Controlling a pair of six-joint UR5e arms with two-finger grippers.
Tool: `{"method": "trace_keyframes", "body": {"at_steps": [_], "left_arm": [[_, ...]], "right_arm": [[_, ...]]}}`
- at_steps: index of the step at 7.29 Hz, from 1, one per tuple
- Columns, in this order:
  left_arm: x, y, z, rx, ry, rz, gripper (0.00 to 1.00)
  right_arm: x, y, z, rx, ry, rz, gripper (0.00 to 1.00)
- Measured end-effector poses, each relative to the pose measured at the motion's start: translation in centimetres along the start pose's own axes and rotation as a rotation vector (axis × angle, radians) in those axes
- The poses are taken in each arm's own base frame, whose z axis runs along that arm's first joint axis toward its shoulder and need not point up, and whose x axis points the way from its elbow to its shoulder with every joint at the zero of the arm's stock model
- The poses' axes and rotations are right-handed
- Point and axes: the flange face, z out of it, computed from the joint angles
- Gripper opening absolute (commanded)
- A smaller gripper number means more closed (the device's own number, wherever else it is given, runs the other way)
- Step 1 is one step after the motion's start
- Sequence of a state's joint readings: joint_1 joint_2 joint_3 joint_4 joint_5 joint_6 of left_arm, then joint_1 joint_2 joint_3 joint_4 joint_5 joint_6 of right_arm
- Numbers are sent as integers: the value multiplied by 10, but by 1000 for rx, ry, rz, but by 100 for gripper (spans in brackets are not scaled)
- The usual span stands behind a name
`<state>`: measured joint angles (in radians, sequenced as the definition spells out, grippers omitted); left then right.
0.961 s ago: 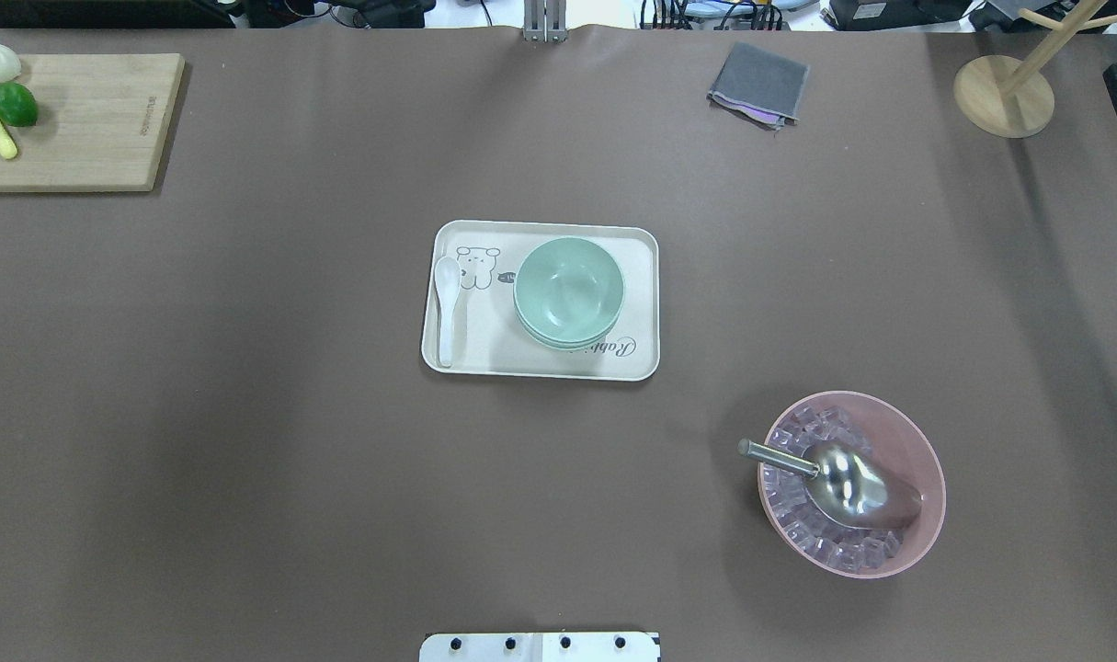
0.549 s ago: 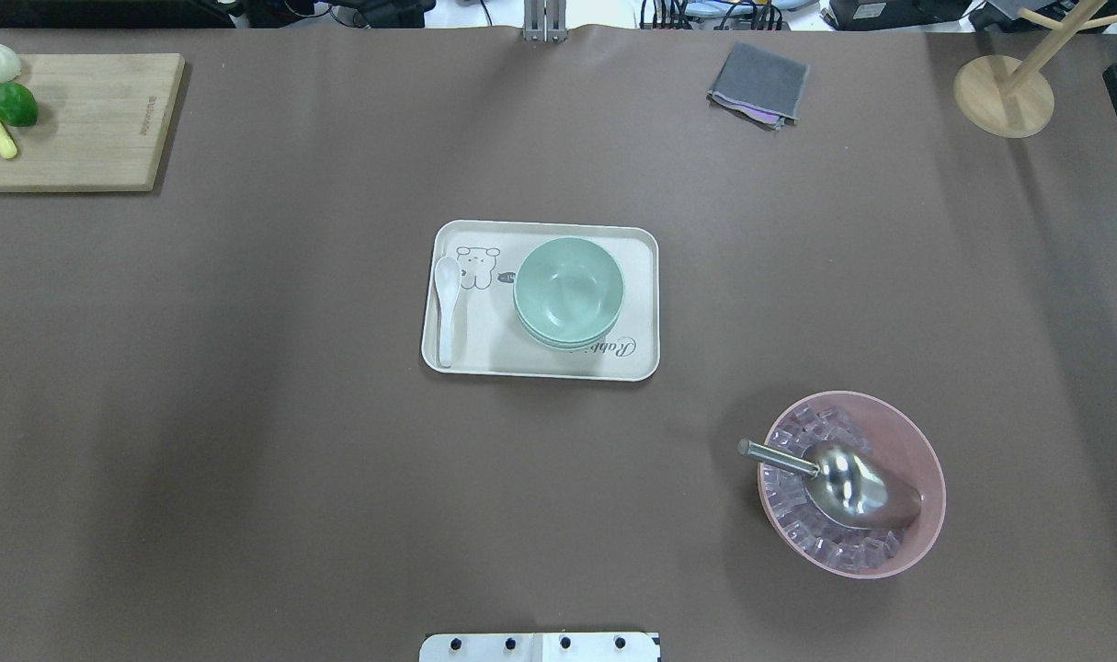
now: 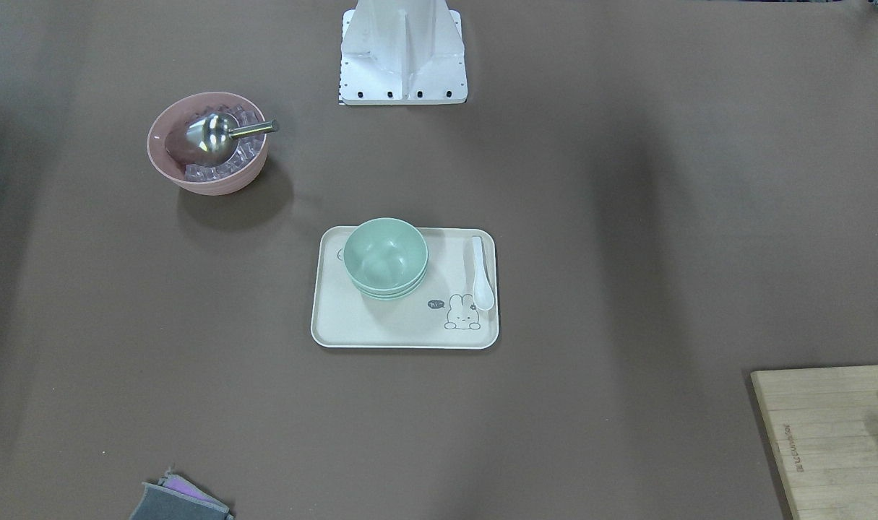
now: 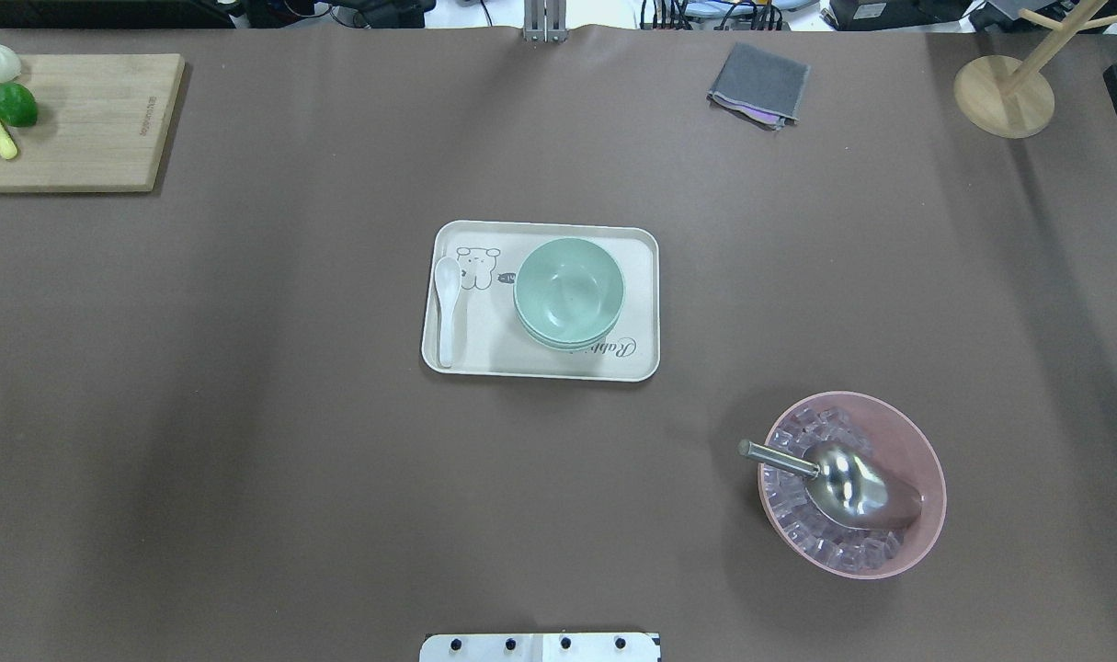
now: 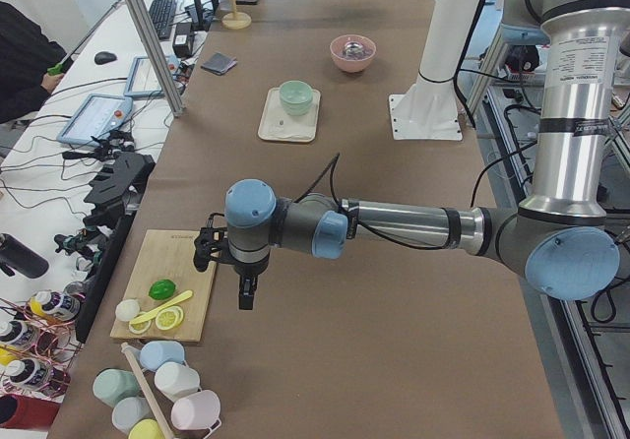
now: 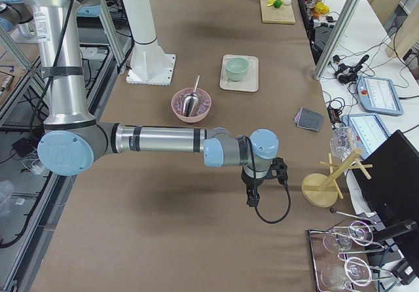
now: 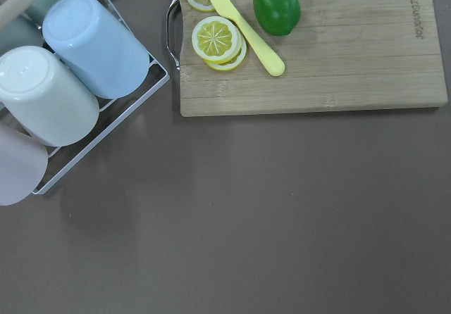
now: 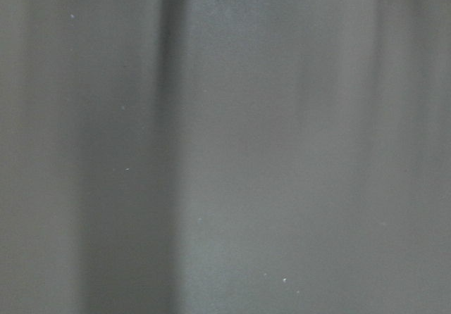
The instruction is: Stack green bowls together
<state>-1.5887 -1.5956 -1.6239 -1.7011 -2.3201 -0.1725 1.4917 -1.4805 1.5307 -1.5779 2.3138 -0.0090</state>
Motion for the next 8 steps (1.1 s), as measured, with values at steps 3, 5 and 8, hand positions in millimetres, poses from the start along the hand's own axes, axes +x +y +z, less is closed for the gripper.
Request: {"method": "trace_keyframes", "body": {"at_steps": [3,5,8], "left_arm": [[-4,1,6,-28,-2,-46,98],[-10,3,14,-42,-4,-54,98],[-10,0,16,-44,-4,-51,98]], "right_arm": [[-20,6,-21,-33,-12,36,100],[-17,10,-17,-44,-10,44,100],[-17,10,-16,-47,-15,49,100]]}}
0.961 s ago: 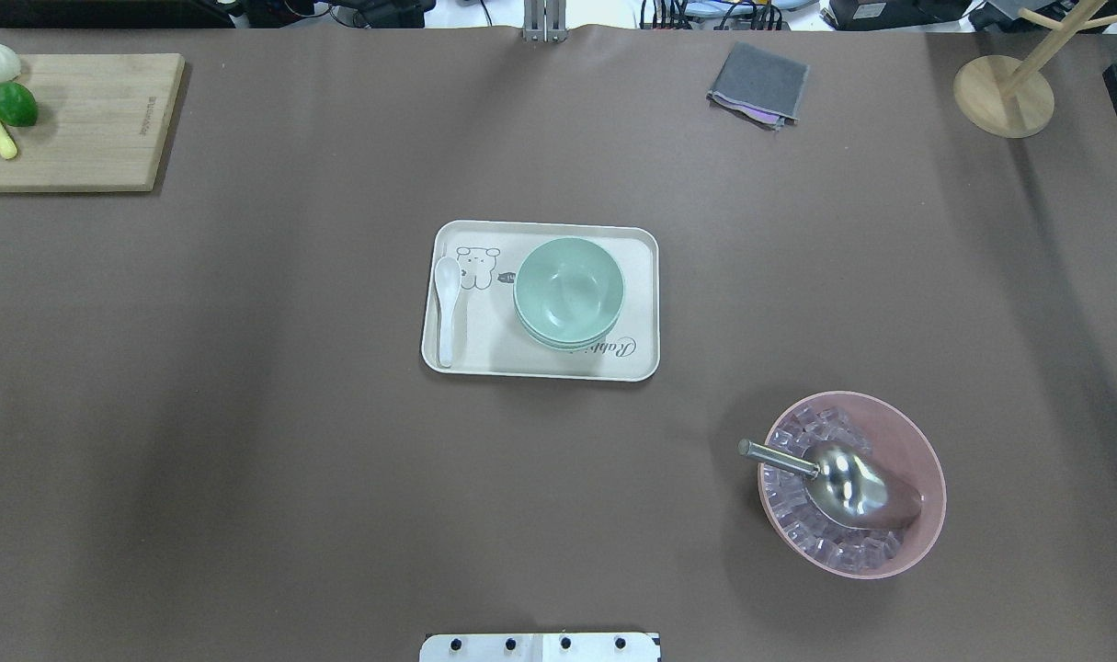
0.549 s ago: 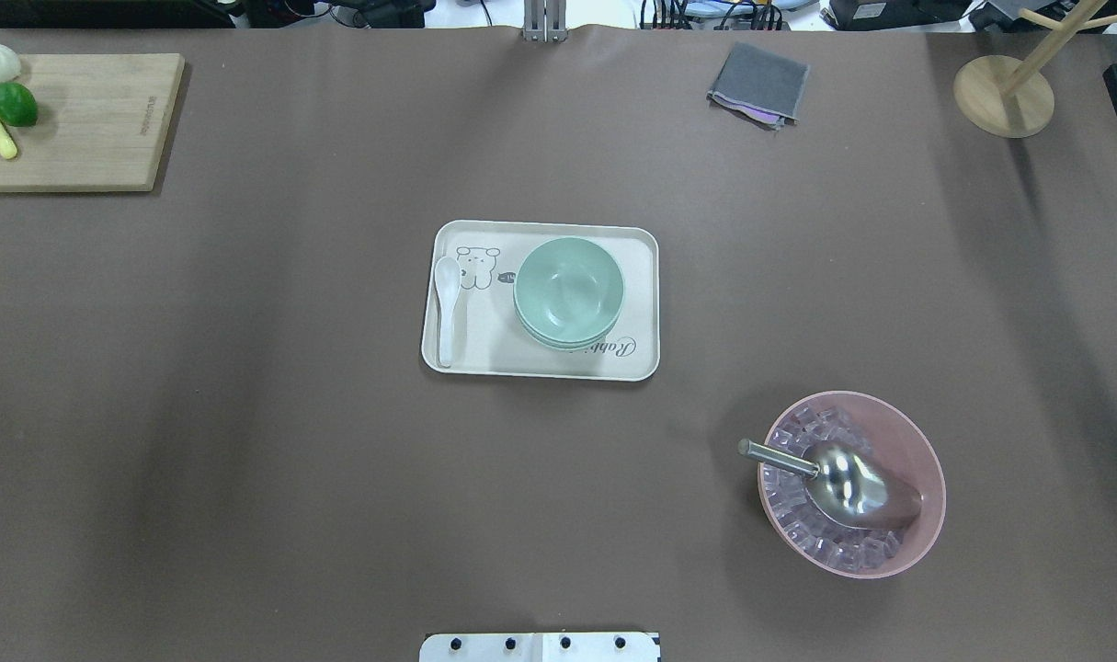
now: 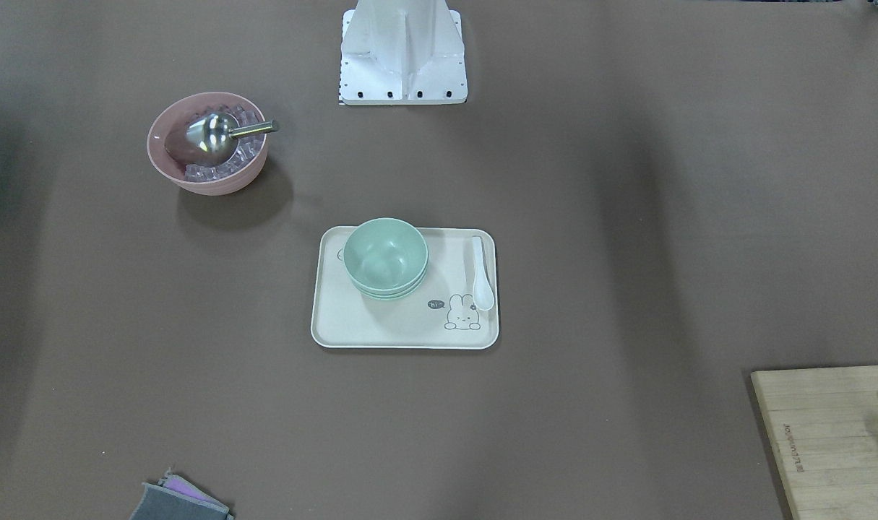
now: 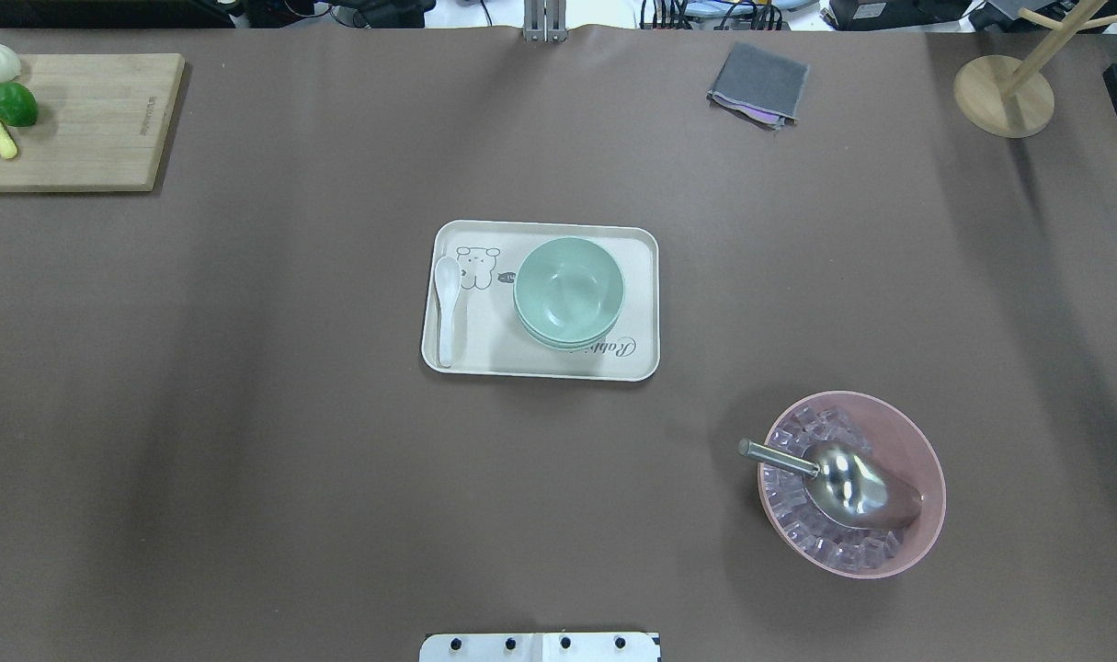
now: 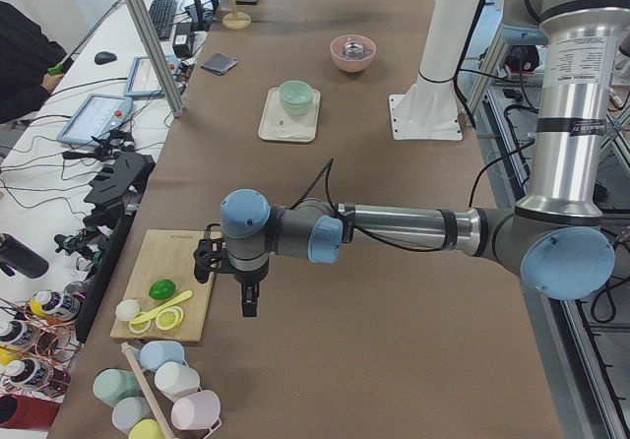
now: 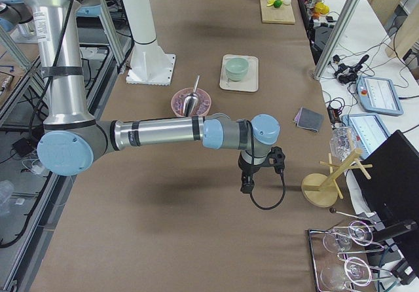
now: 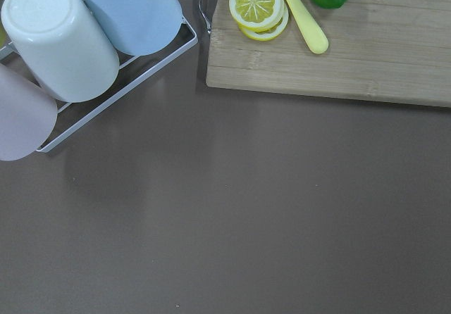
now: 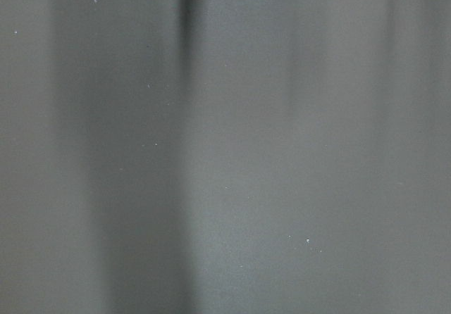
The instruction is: Stack green bowls together
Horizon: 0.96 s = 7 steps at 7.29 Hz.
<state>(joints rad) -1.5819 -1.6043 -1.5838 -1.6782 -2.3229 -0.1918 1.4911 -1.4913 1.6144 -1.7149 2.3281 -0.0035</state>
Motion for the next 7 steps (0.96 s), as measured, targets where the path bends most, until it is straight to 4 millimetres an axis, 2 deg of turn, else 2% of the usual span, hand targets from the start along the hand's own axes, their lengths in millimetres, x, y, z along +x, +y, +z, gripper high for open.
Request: {"method": "trace_keyframes", "body": {"at_steps": [4,7], "left_arm": [[1,0,0,-1,0,0,98],[1,-1,0,1,0,-2,98]], "right_arm": [[14,4,14,-29,-1,28,100],[15,4,15,-30,-1,31,100]]}}
